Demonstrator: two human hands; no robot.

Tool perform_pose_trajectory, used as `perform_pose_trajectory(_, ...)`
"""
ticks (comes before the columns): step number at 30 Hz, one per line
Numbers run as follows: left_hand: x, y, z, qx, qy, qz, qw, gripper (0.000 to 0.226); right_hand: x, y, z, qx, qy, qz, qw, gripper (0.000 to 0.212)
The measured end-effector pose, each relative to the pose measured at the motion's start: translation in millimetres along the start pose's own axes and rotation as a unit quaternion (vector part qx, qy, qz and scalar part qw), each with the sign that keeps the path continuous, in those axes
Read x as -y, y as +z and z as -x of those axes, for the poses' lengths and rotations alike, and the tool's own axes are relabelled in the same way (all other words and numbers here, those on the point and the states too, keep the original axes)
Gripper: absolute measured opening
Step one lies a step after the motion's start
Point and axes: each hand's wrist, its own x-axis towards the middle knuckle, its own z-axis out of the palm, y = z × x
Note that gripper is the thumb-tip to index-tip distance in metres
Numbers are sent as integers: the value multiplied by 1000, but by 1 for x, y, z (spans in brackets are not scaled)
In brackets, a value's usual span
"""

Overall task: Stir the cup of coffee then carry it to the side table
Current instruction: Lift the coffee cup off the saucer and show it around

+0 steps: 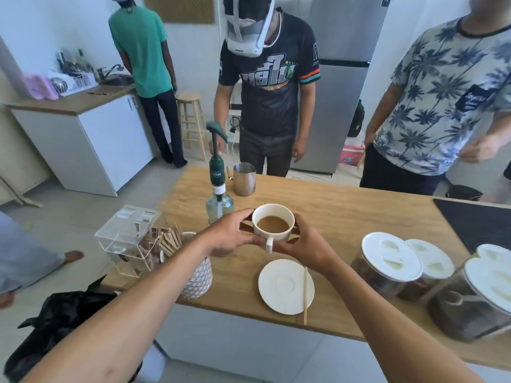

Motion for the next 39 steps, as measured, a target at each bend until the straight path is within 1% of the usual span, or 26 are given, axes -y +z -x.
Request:
perform_pose_trajectory(3, -11, -19, 7, 0, 20, 1, 1000, 81, 23, 4, -4, -12, -24, -2, 1000, 79)
perform_pose_trajectory(8, -23, -48, 18, -11, 33, -6, 999, 78, 51, 14, -7, -25, -48, -11, 998, 84)
perform_pose_trajectory(13, -33, -75, 25, -6, 52, 2, 999, 73, 76, 19, -12, -32, -69, -25, 997, 76)
perform_pose_trajectory(17, -43, -94, 31, -10, 60, 6, 998, 62, 94, 22, -18, -30, -93, -27, 995, 81)
perform_pose_trajectory(20, -49, -109, 35, -9, 66, -14, 998, 58, 106, 23, -23, -35, -111, -25, 993, 77)
perform_pose_trajectory(22, -53, -123, 37, -5, 48, -62, 997, 62, 113, 27, -26, -40, -119, -24, 992, 77)
perform_pose_trajectory(24, -59, -143, 40, -27, -1, -149, 989, 61, 116, 30, -30, -47, -122, -27, 991, 79)
perform_pose_trajectory(26, -65, -165, 41, -87, -35, -211, 973, 45, 117, 32, -33, -49, -118, -36, 991, 81)
perform_pose_trajectory(28, -73, -179, 37, -161, -22, -212, 964, 34, 117, 32, -37, -52, -115, -37, 991, 82)
perform_pose_trajectory(31, -87, -184, 17, -240, 20, -199, 950, 35, 117, 32, -44, -66, -110, -44, 991, 83)
perform_pose_trajectory(34, -103, -177, -9, -251, 34, -190, 949, 40, 116, 33, -50, -73, -108, -45, 990, 81)
perform_pose_trajectory(37, -113, -159, -33, -236, -1, -178, 955, 47, 115, 33, -53, -71, -108, -37, 991, 81)
perform_pose_trajectory(39, -113, -149, -44, -221, -16, -191, 956, 46, 114, 33, -55, -68, -106, -33, 991, 82)
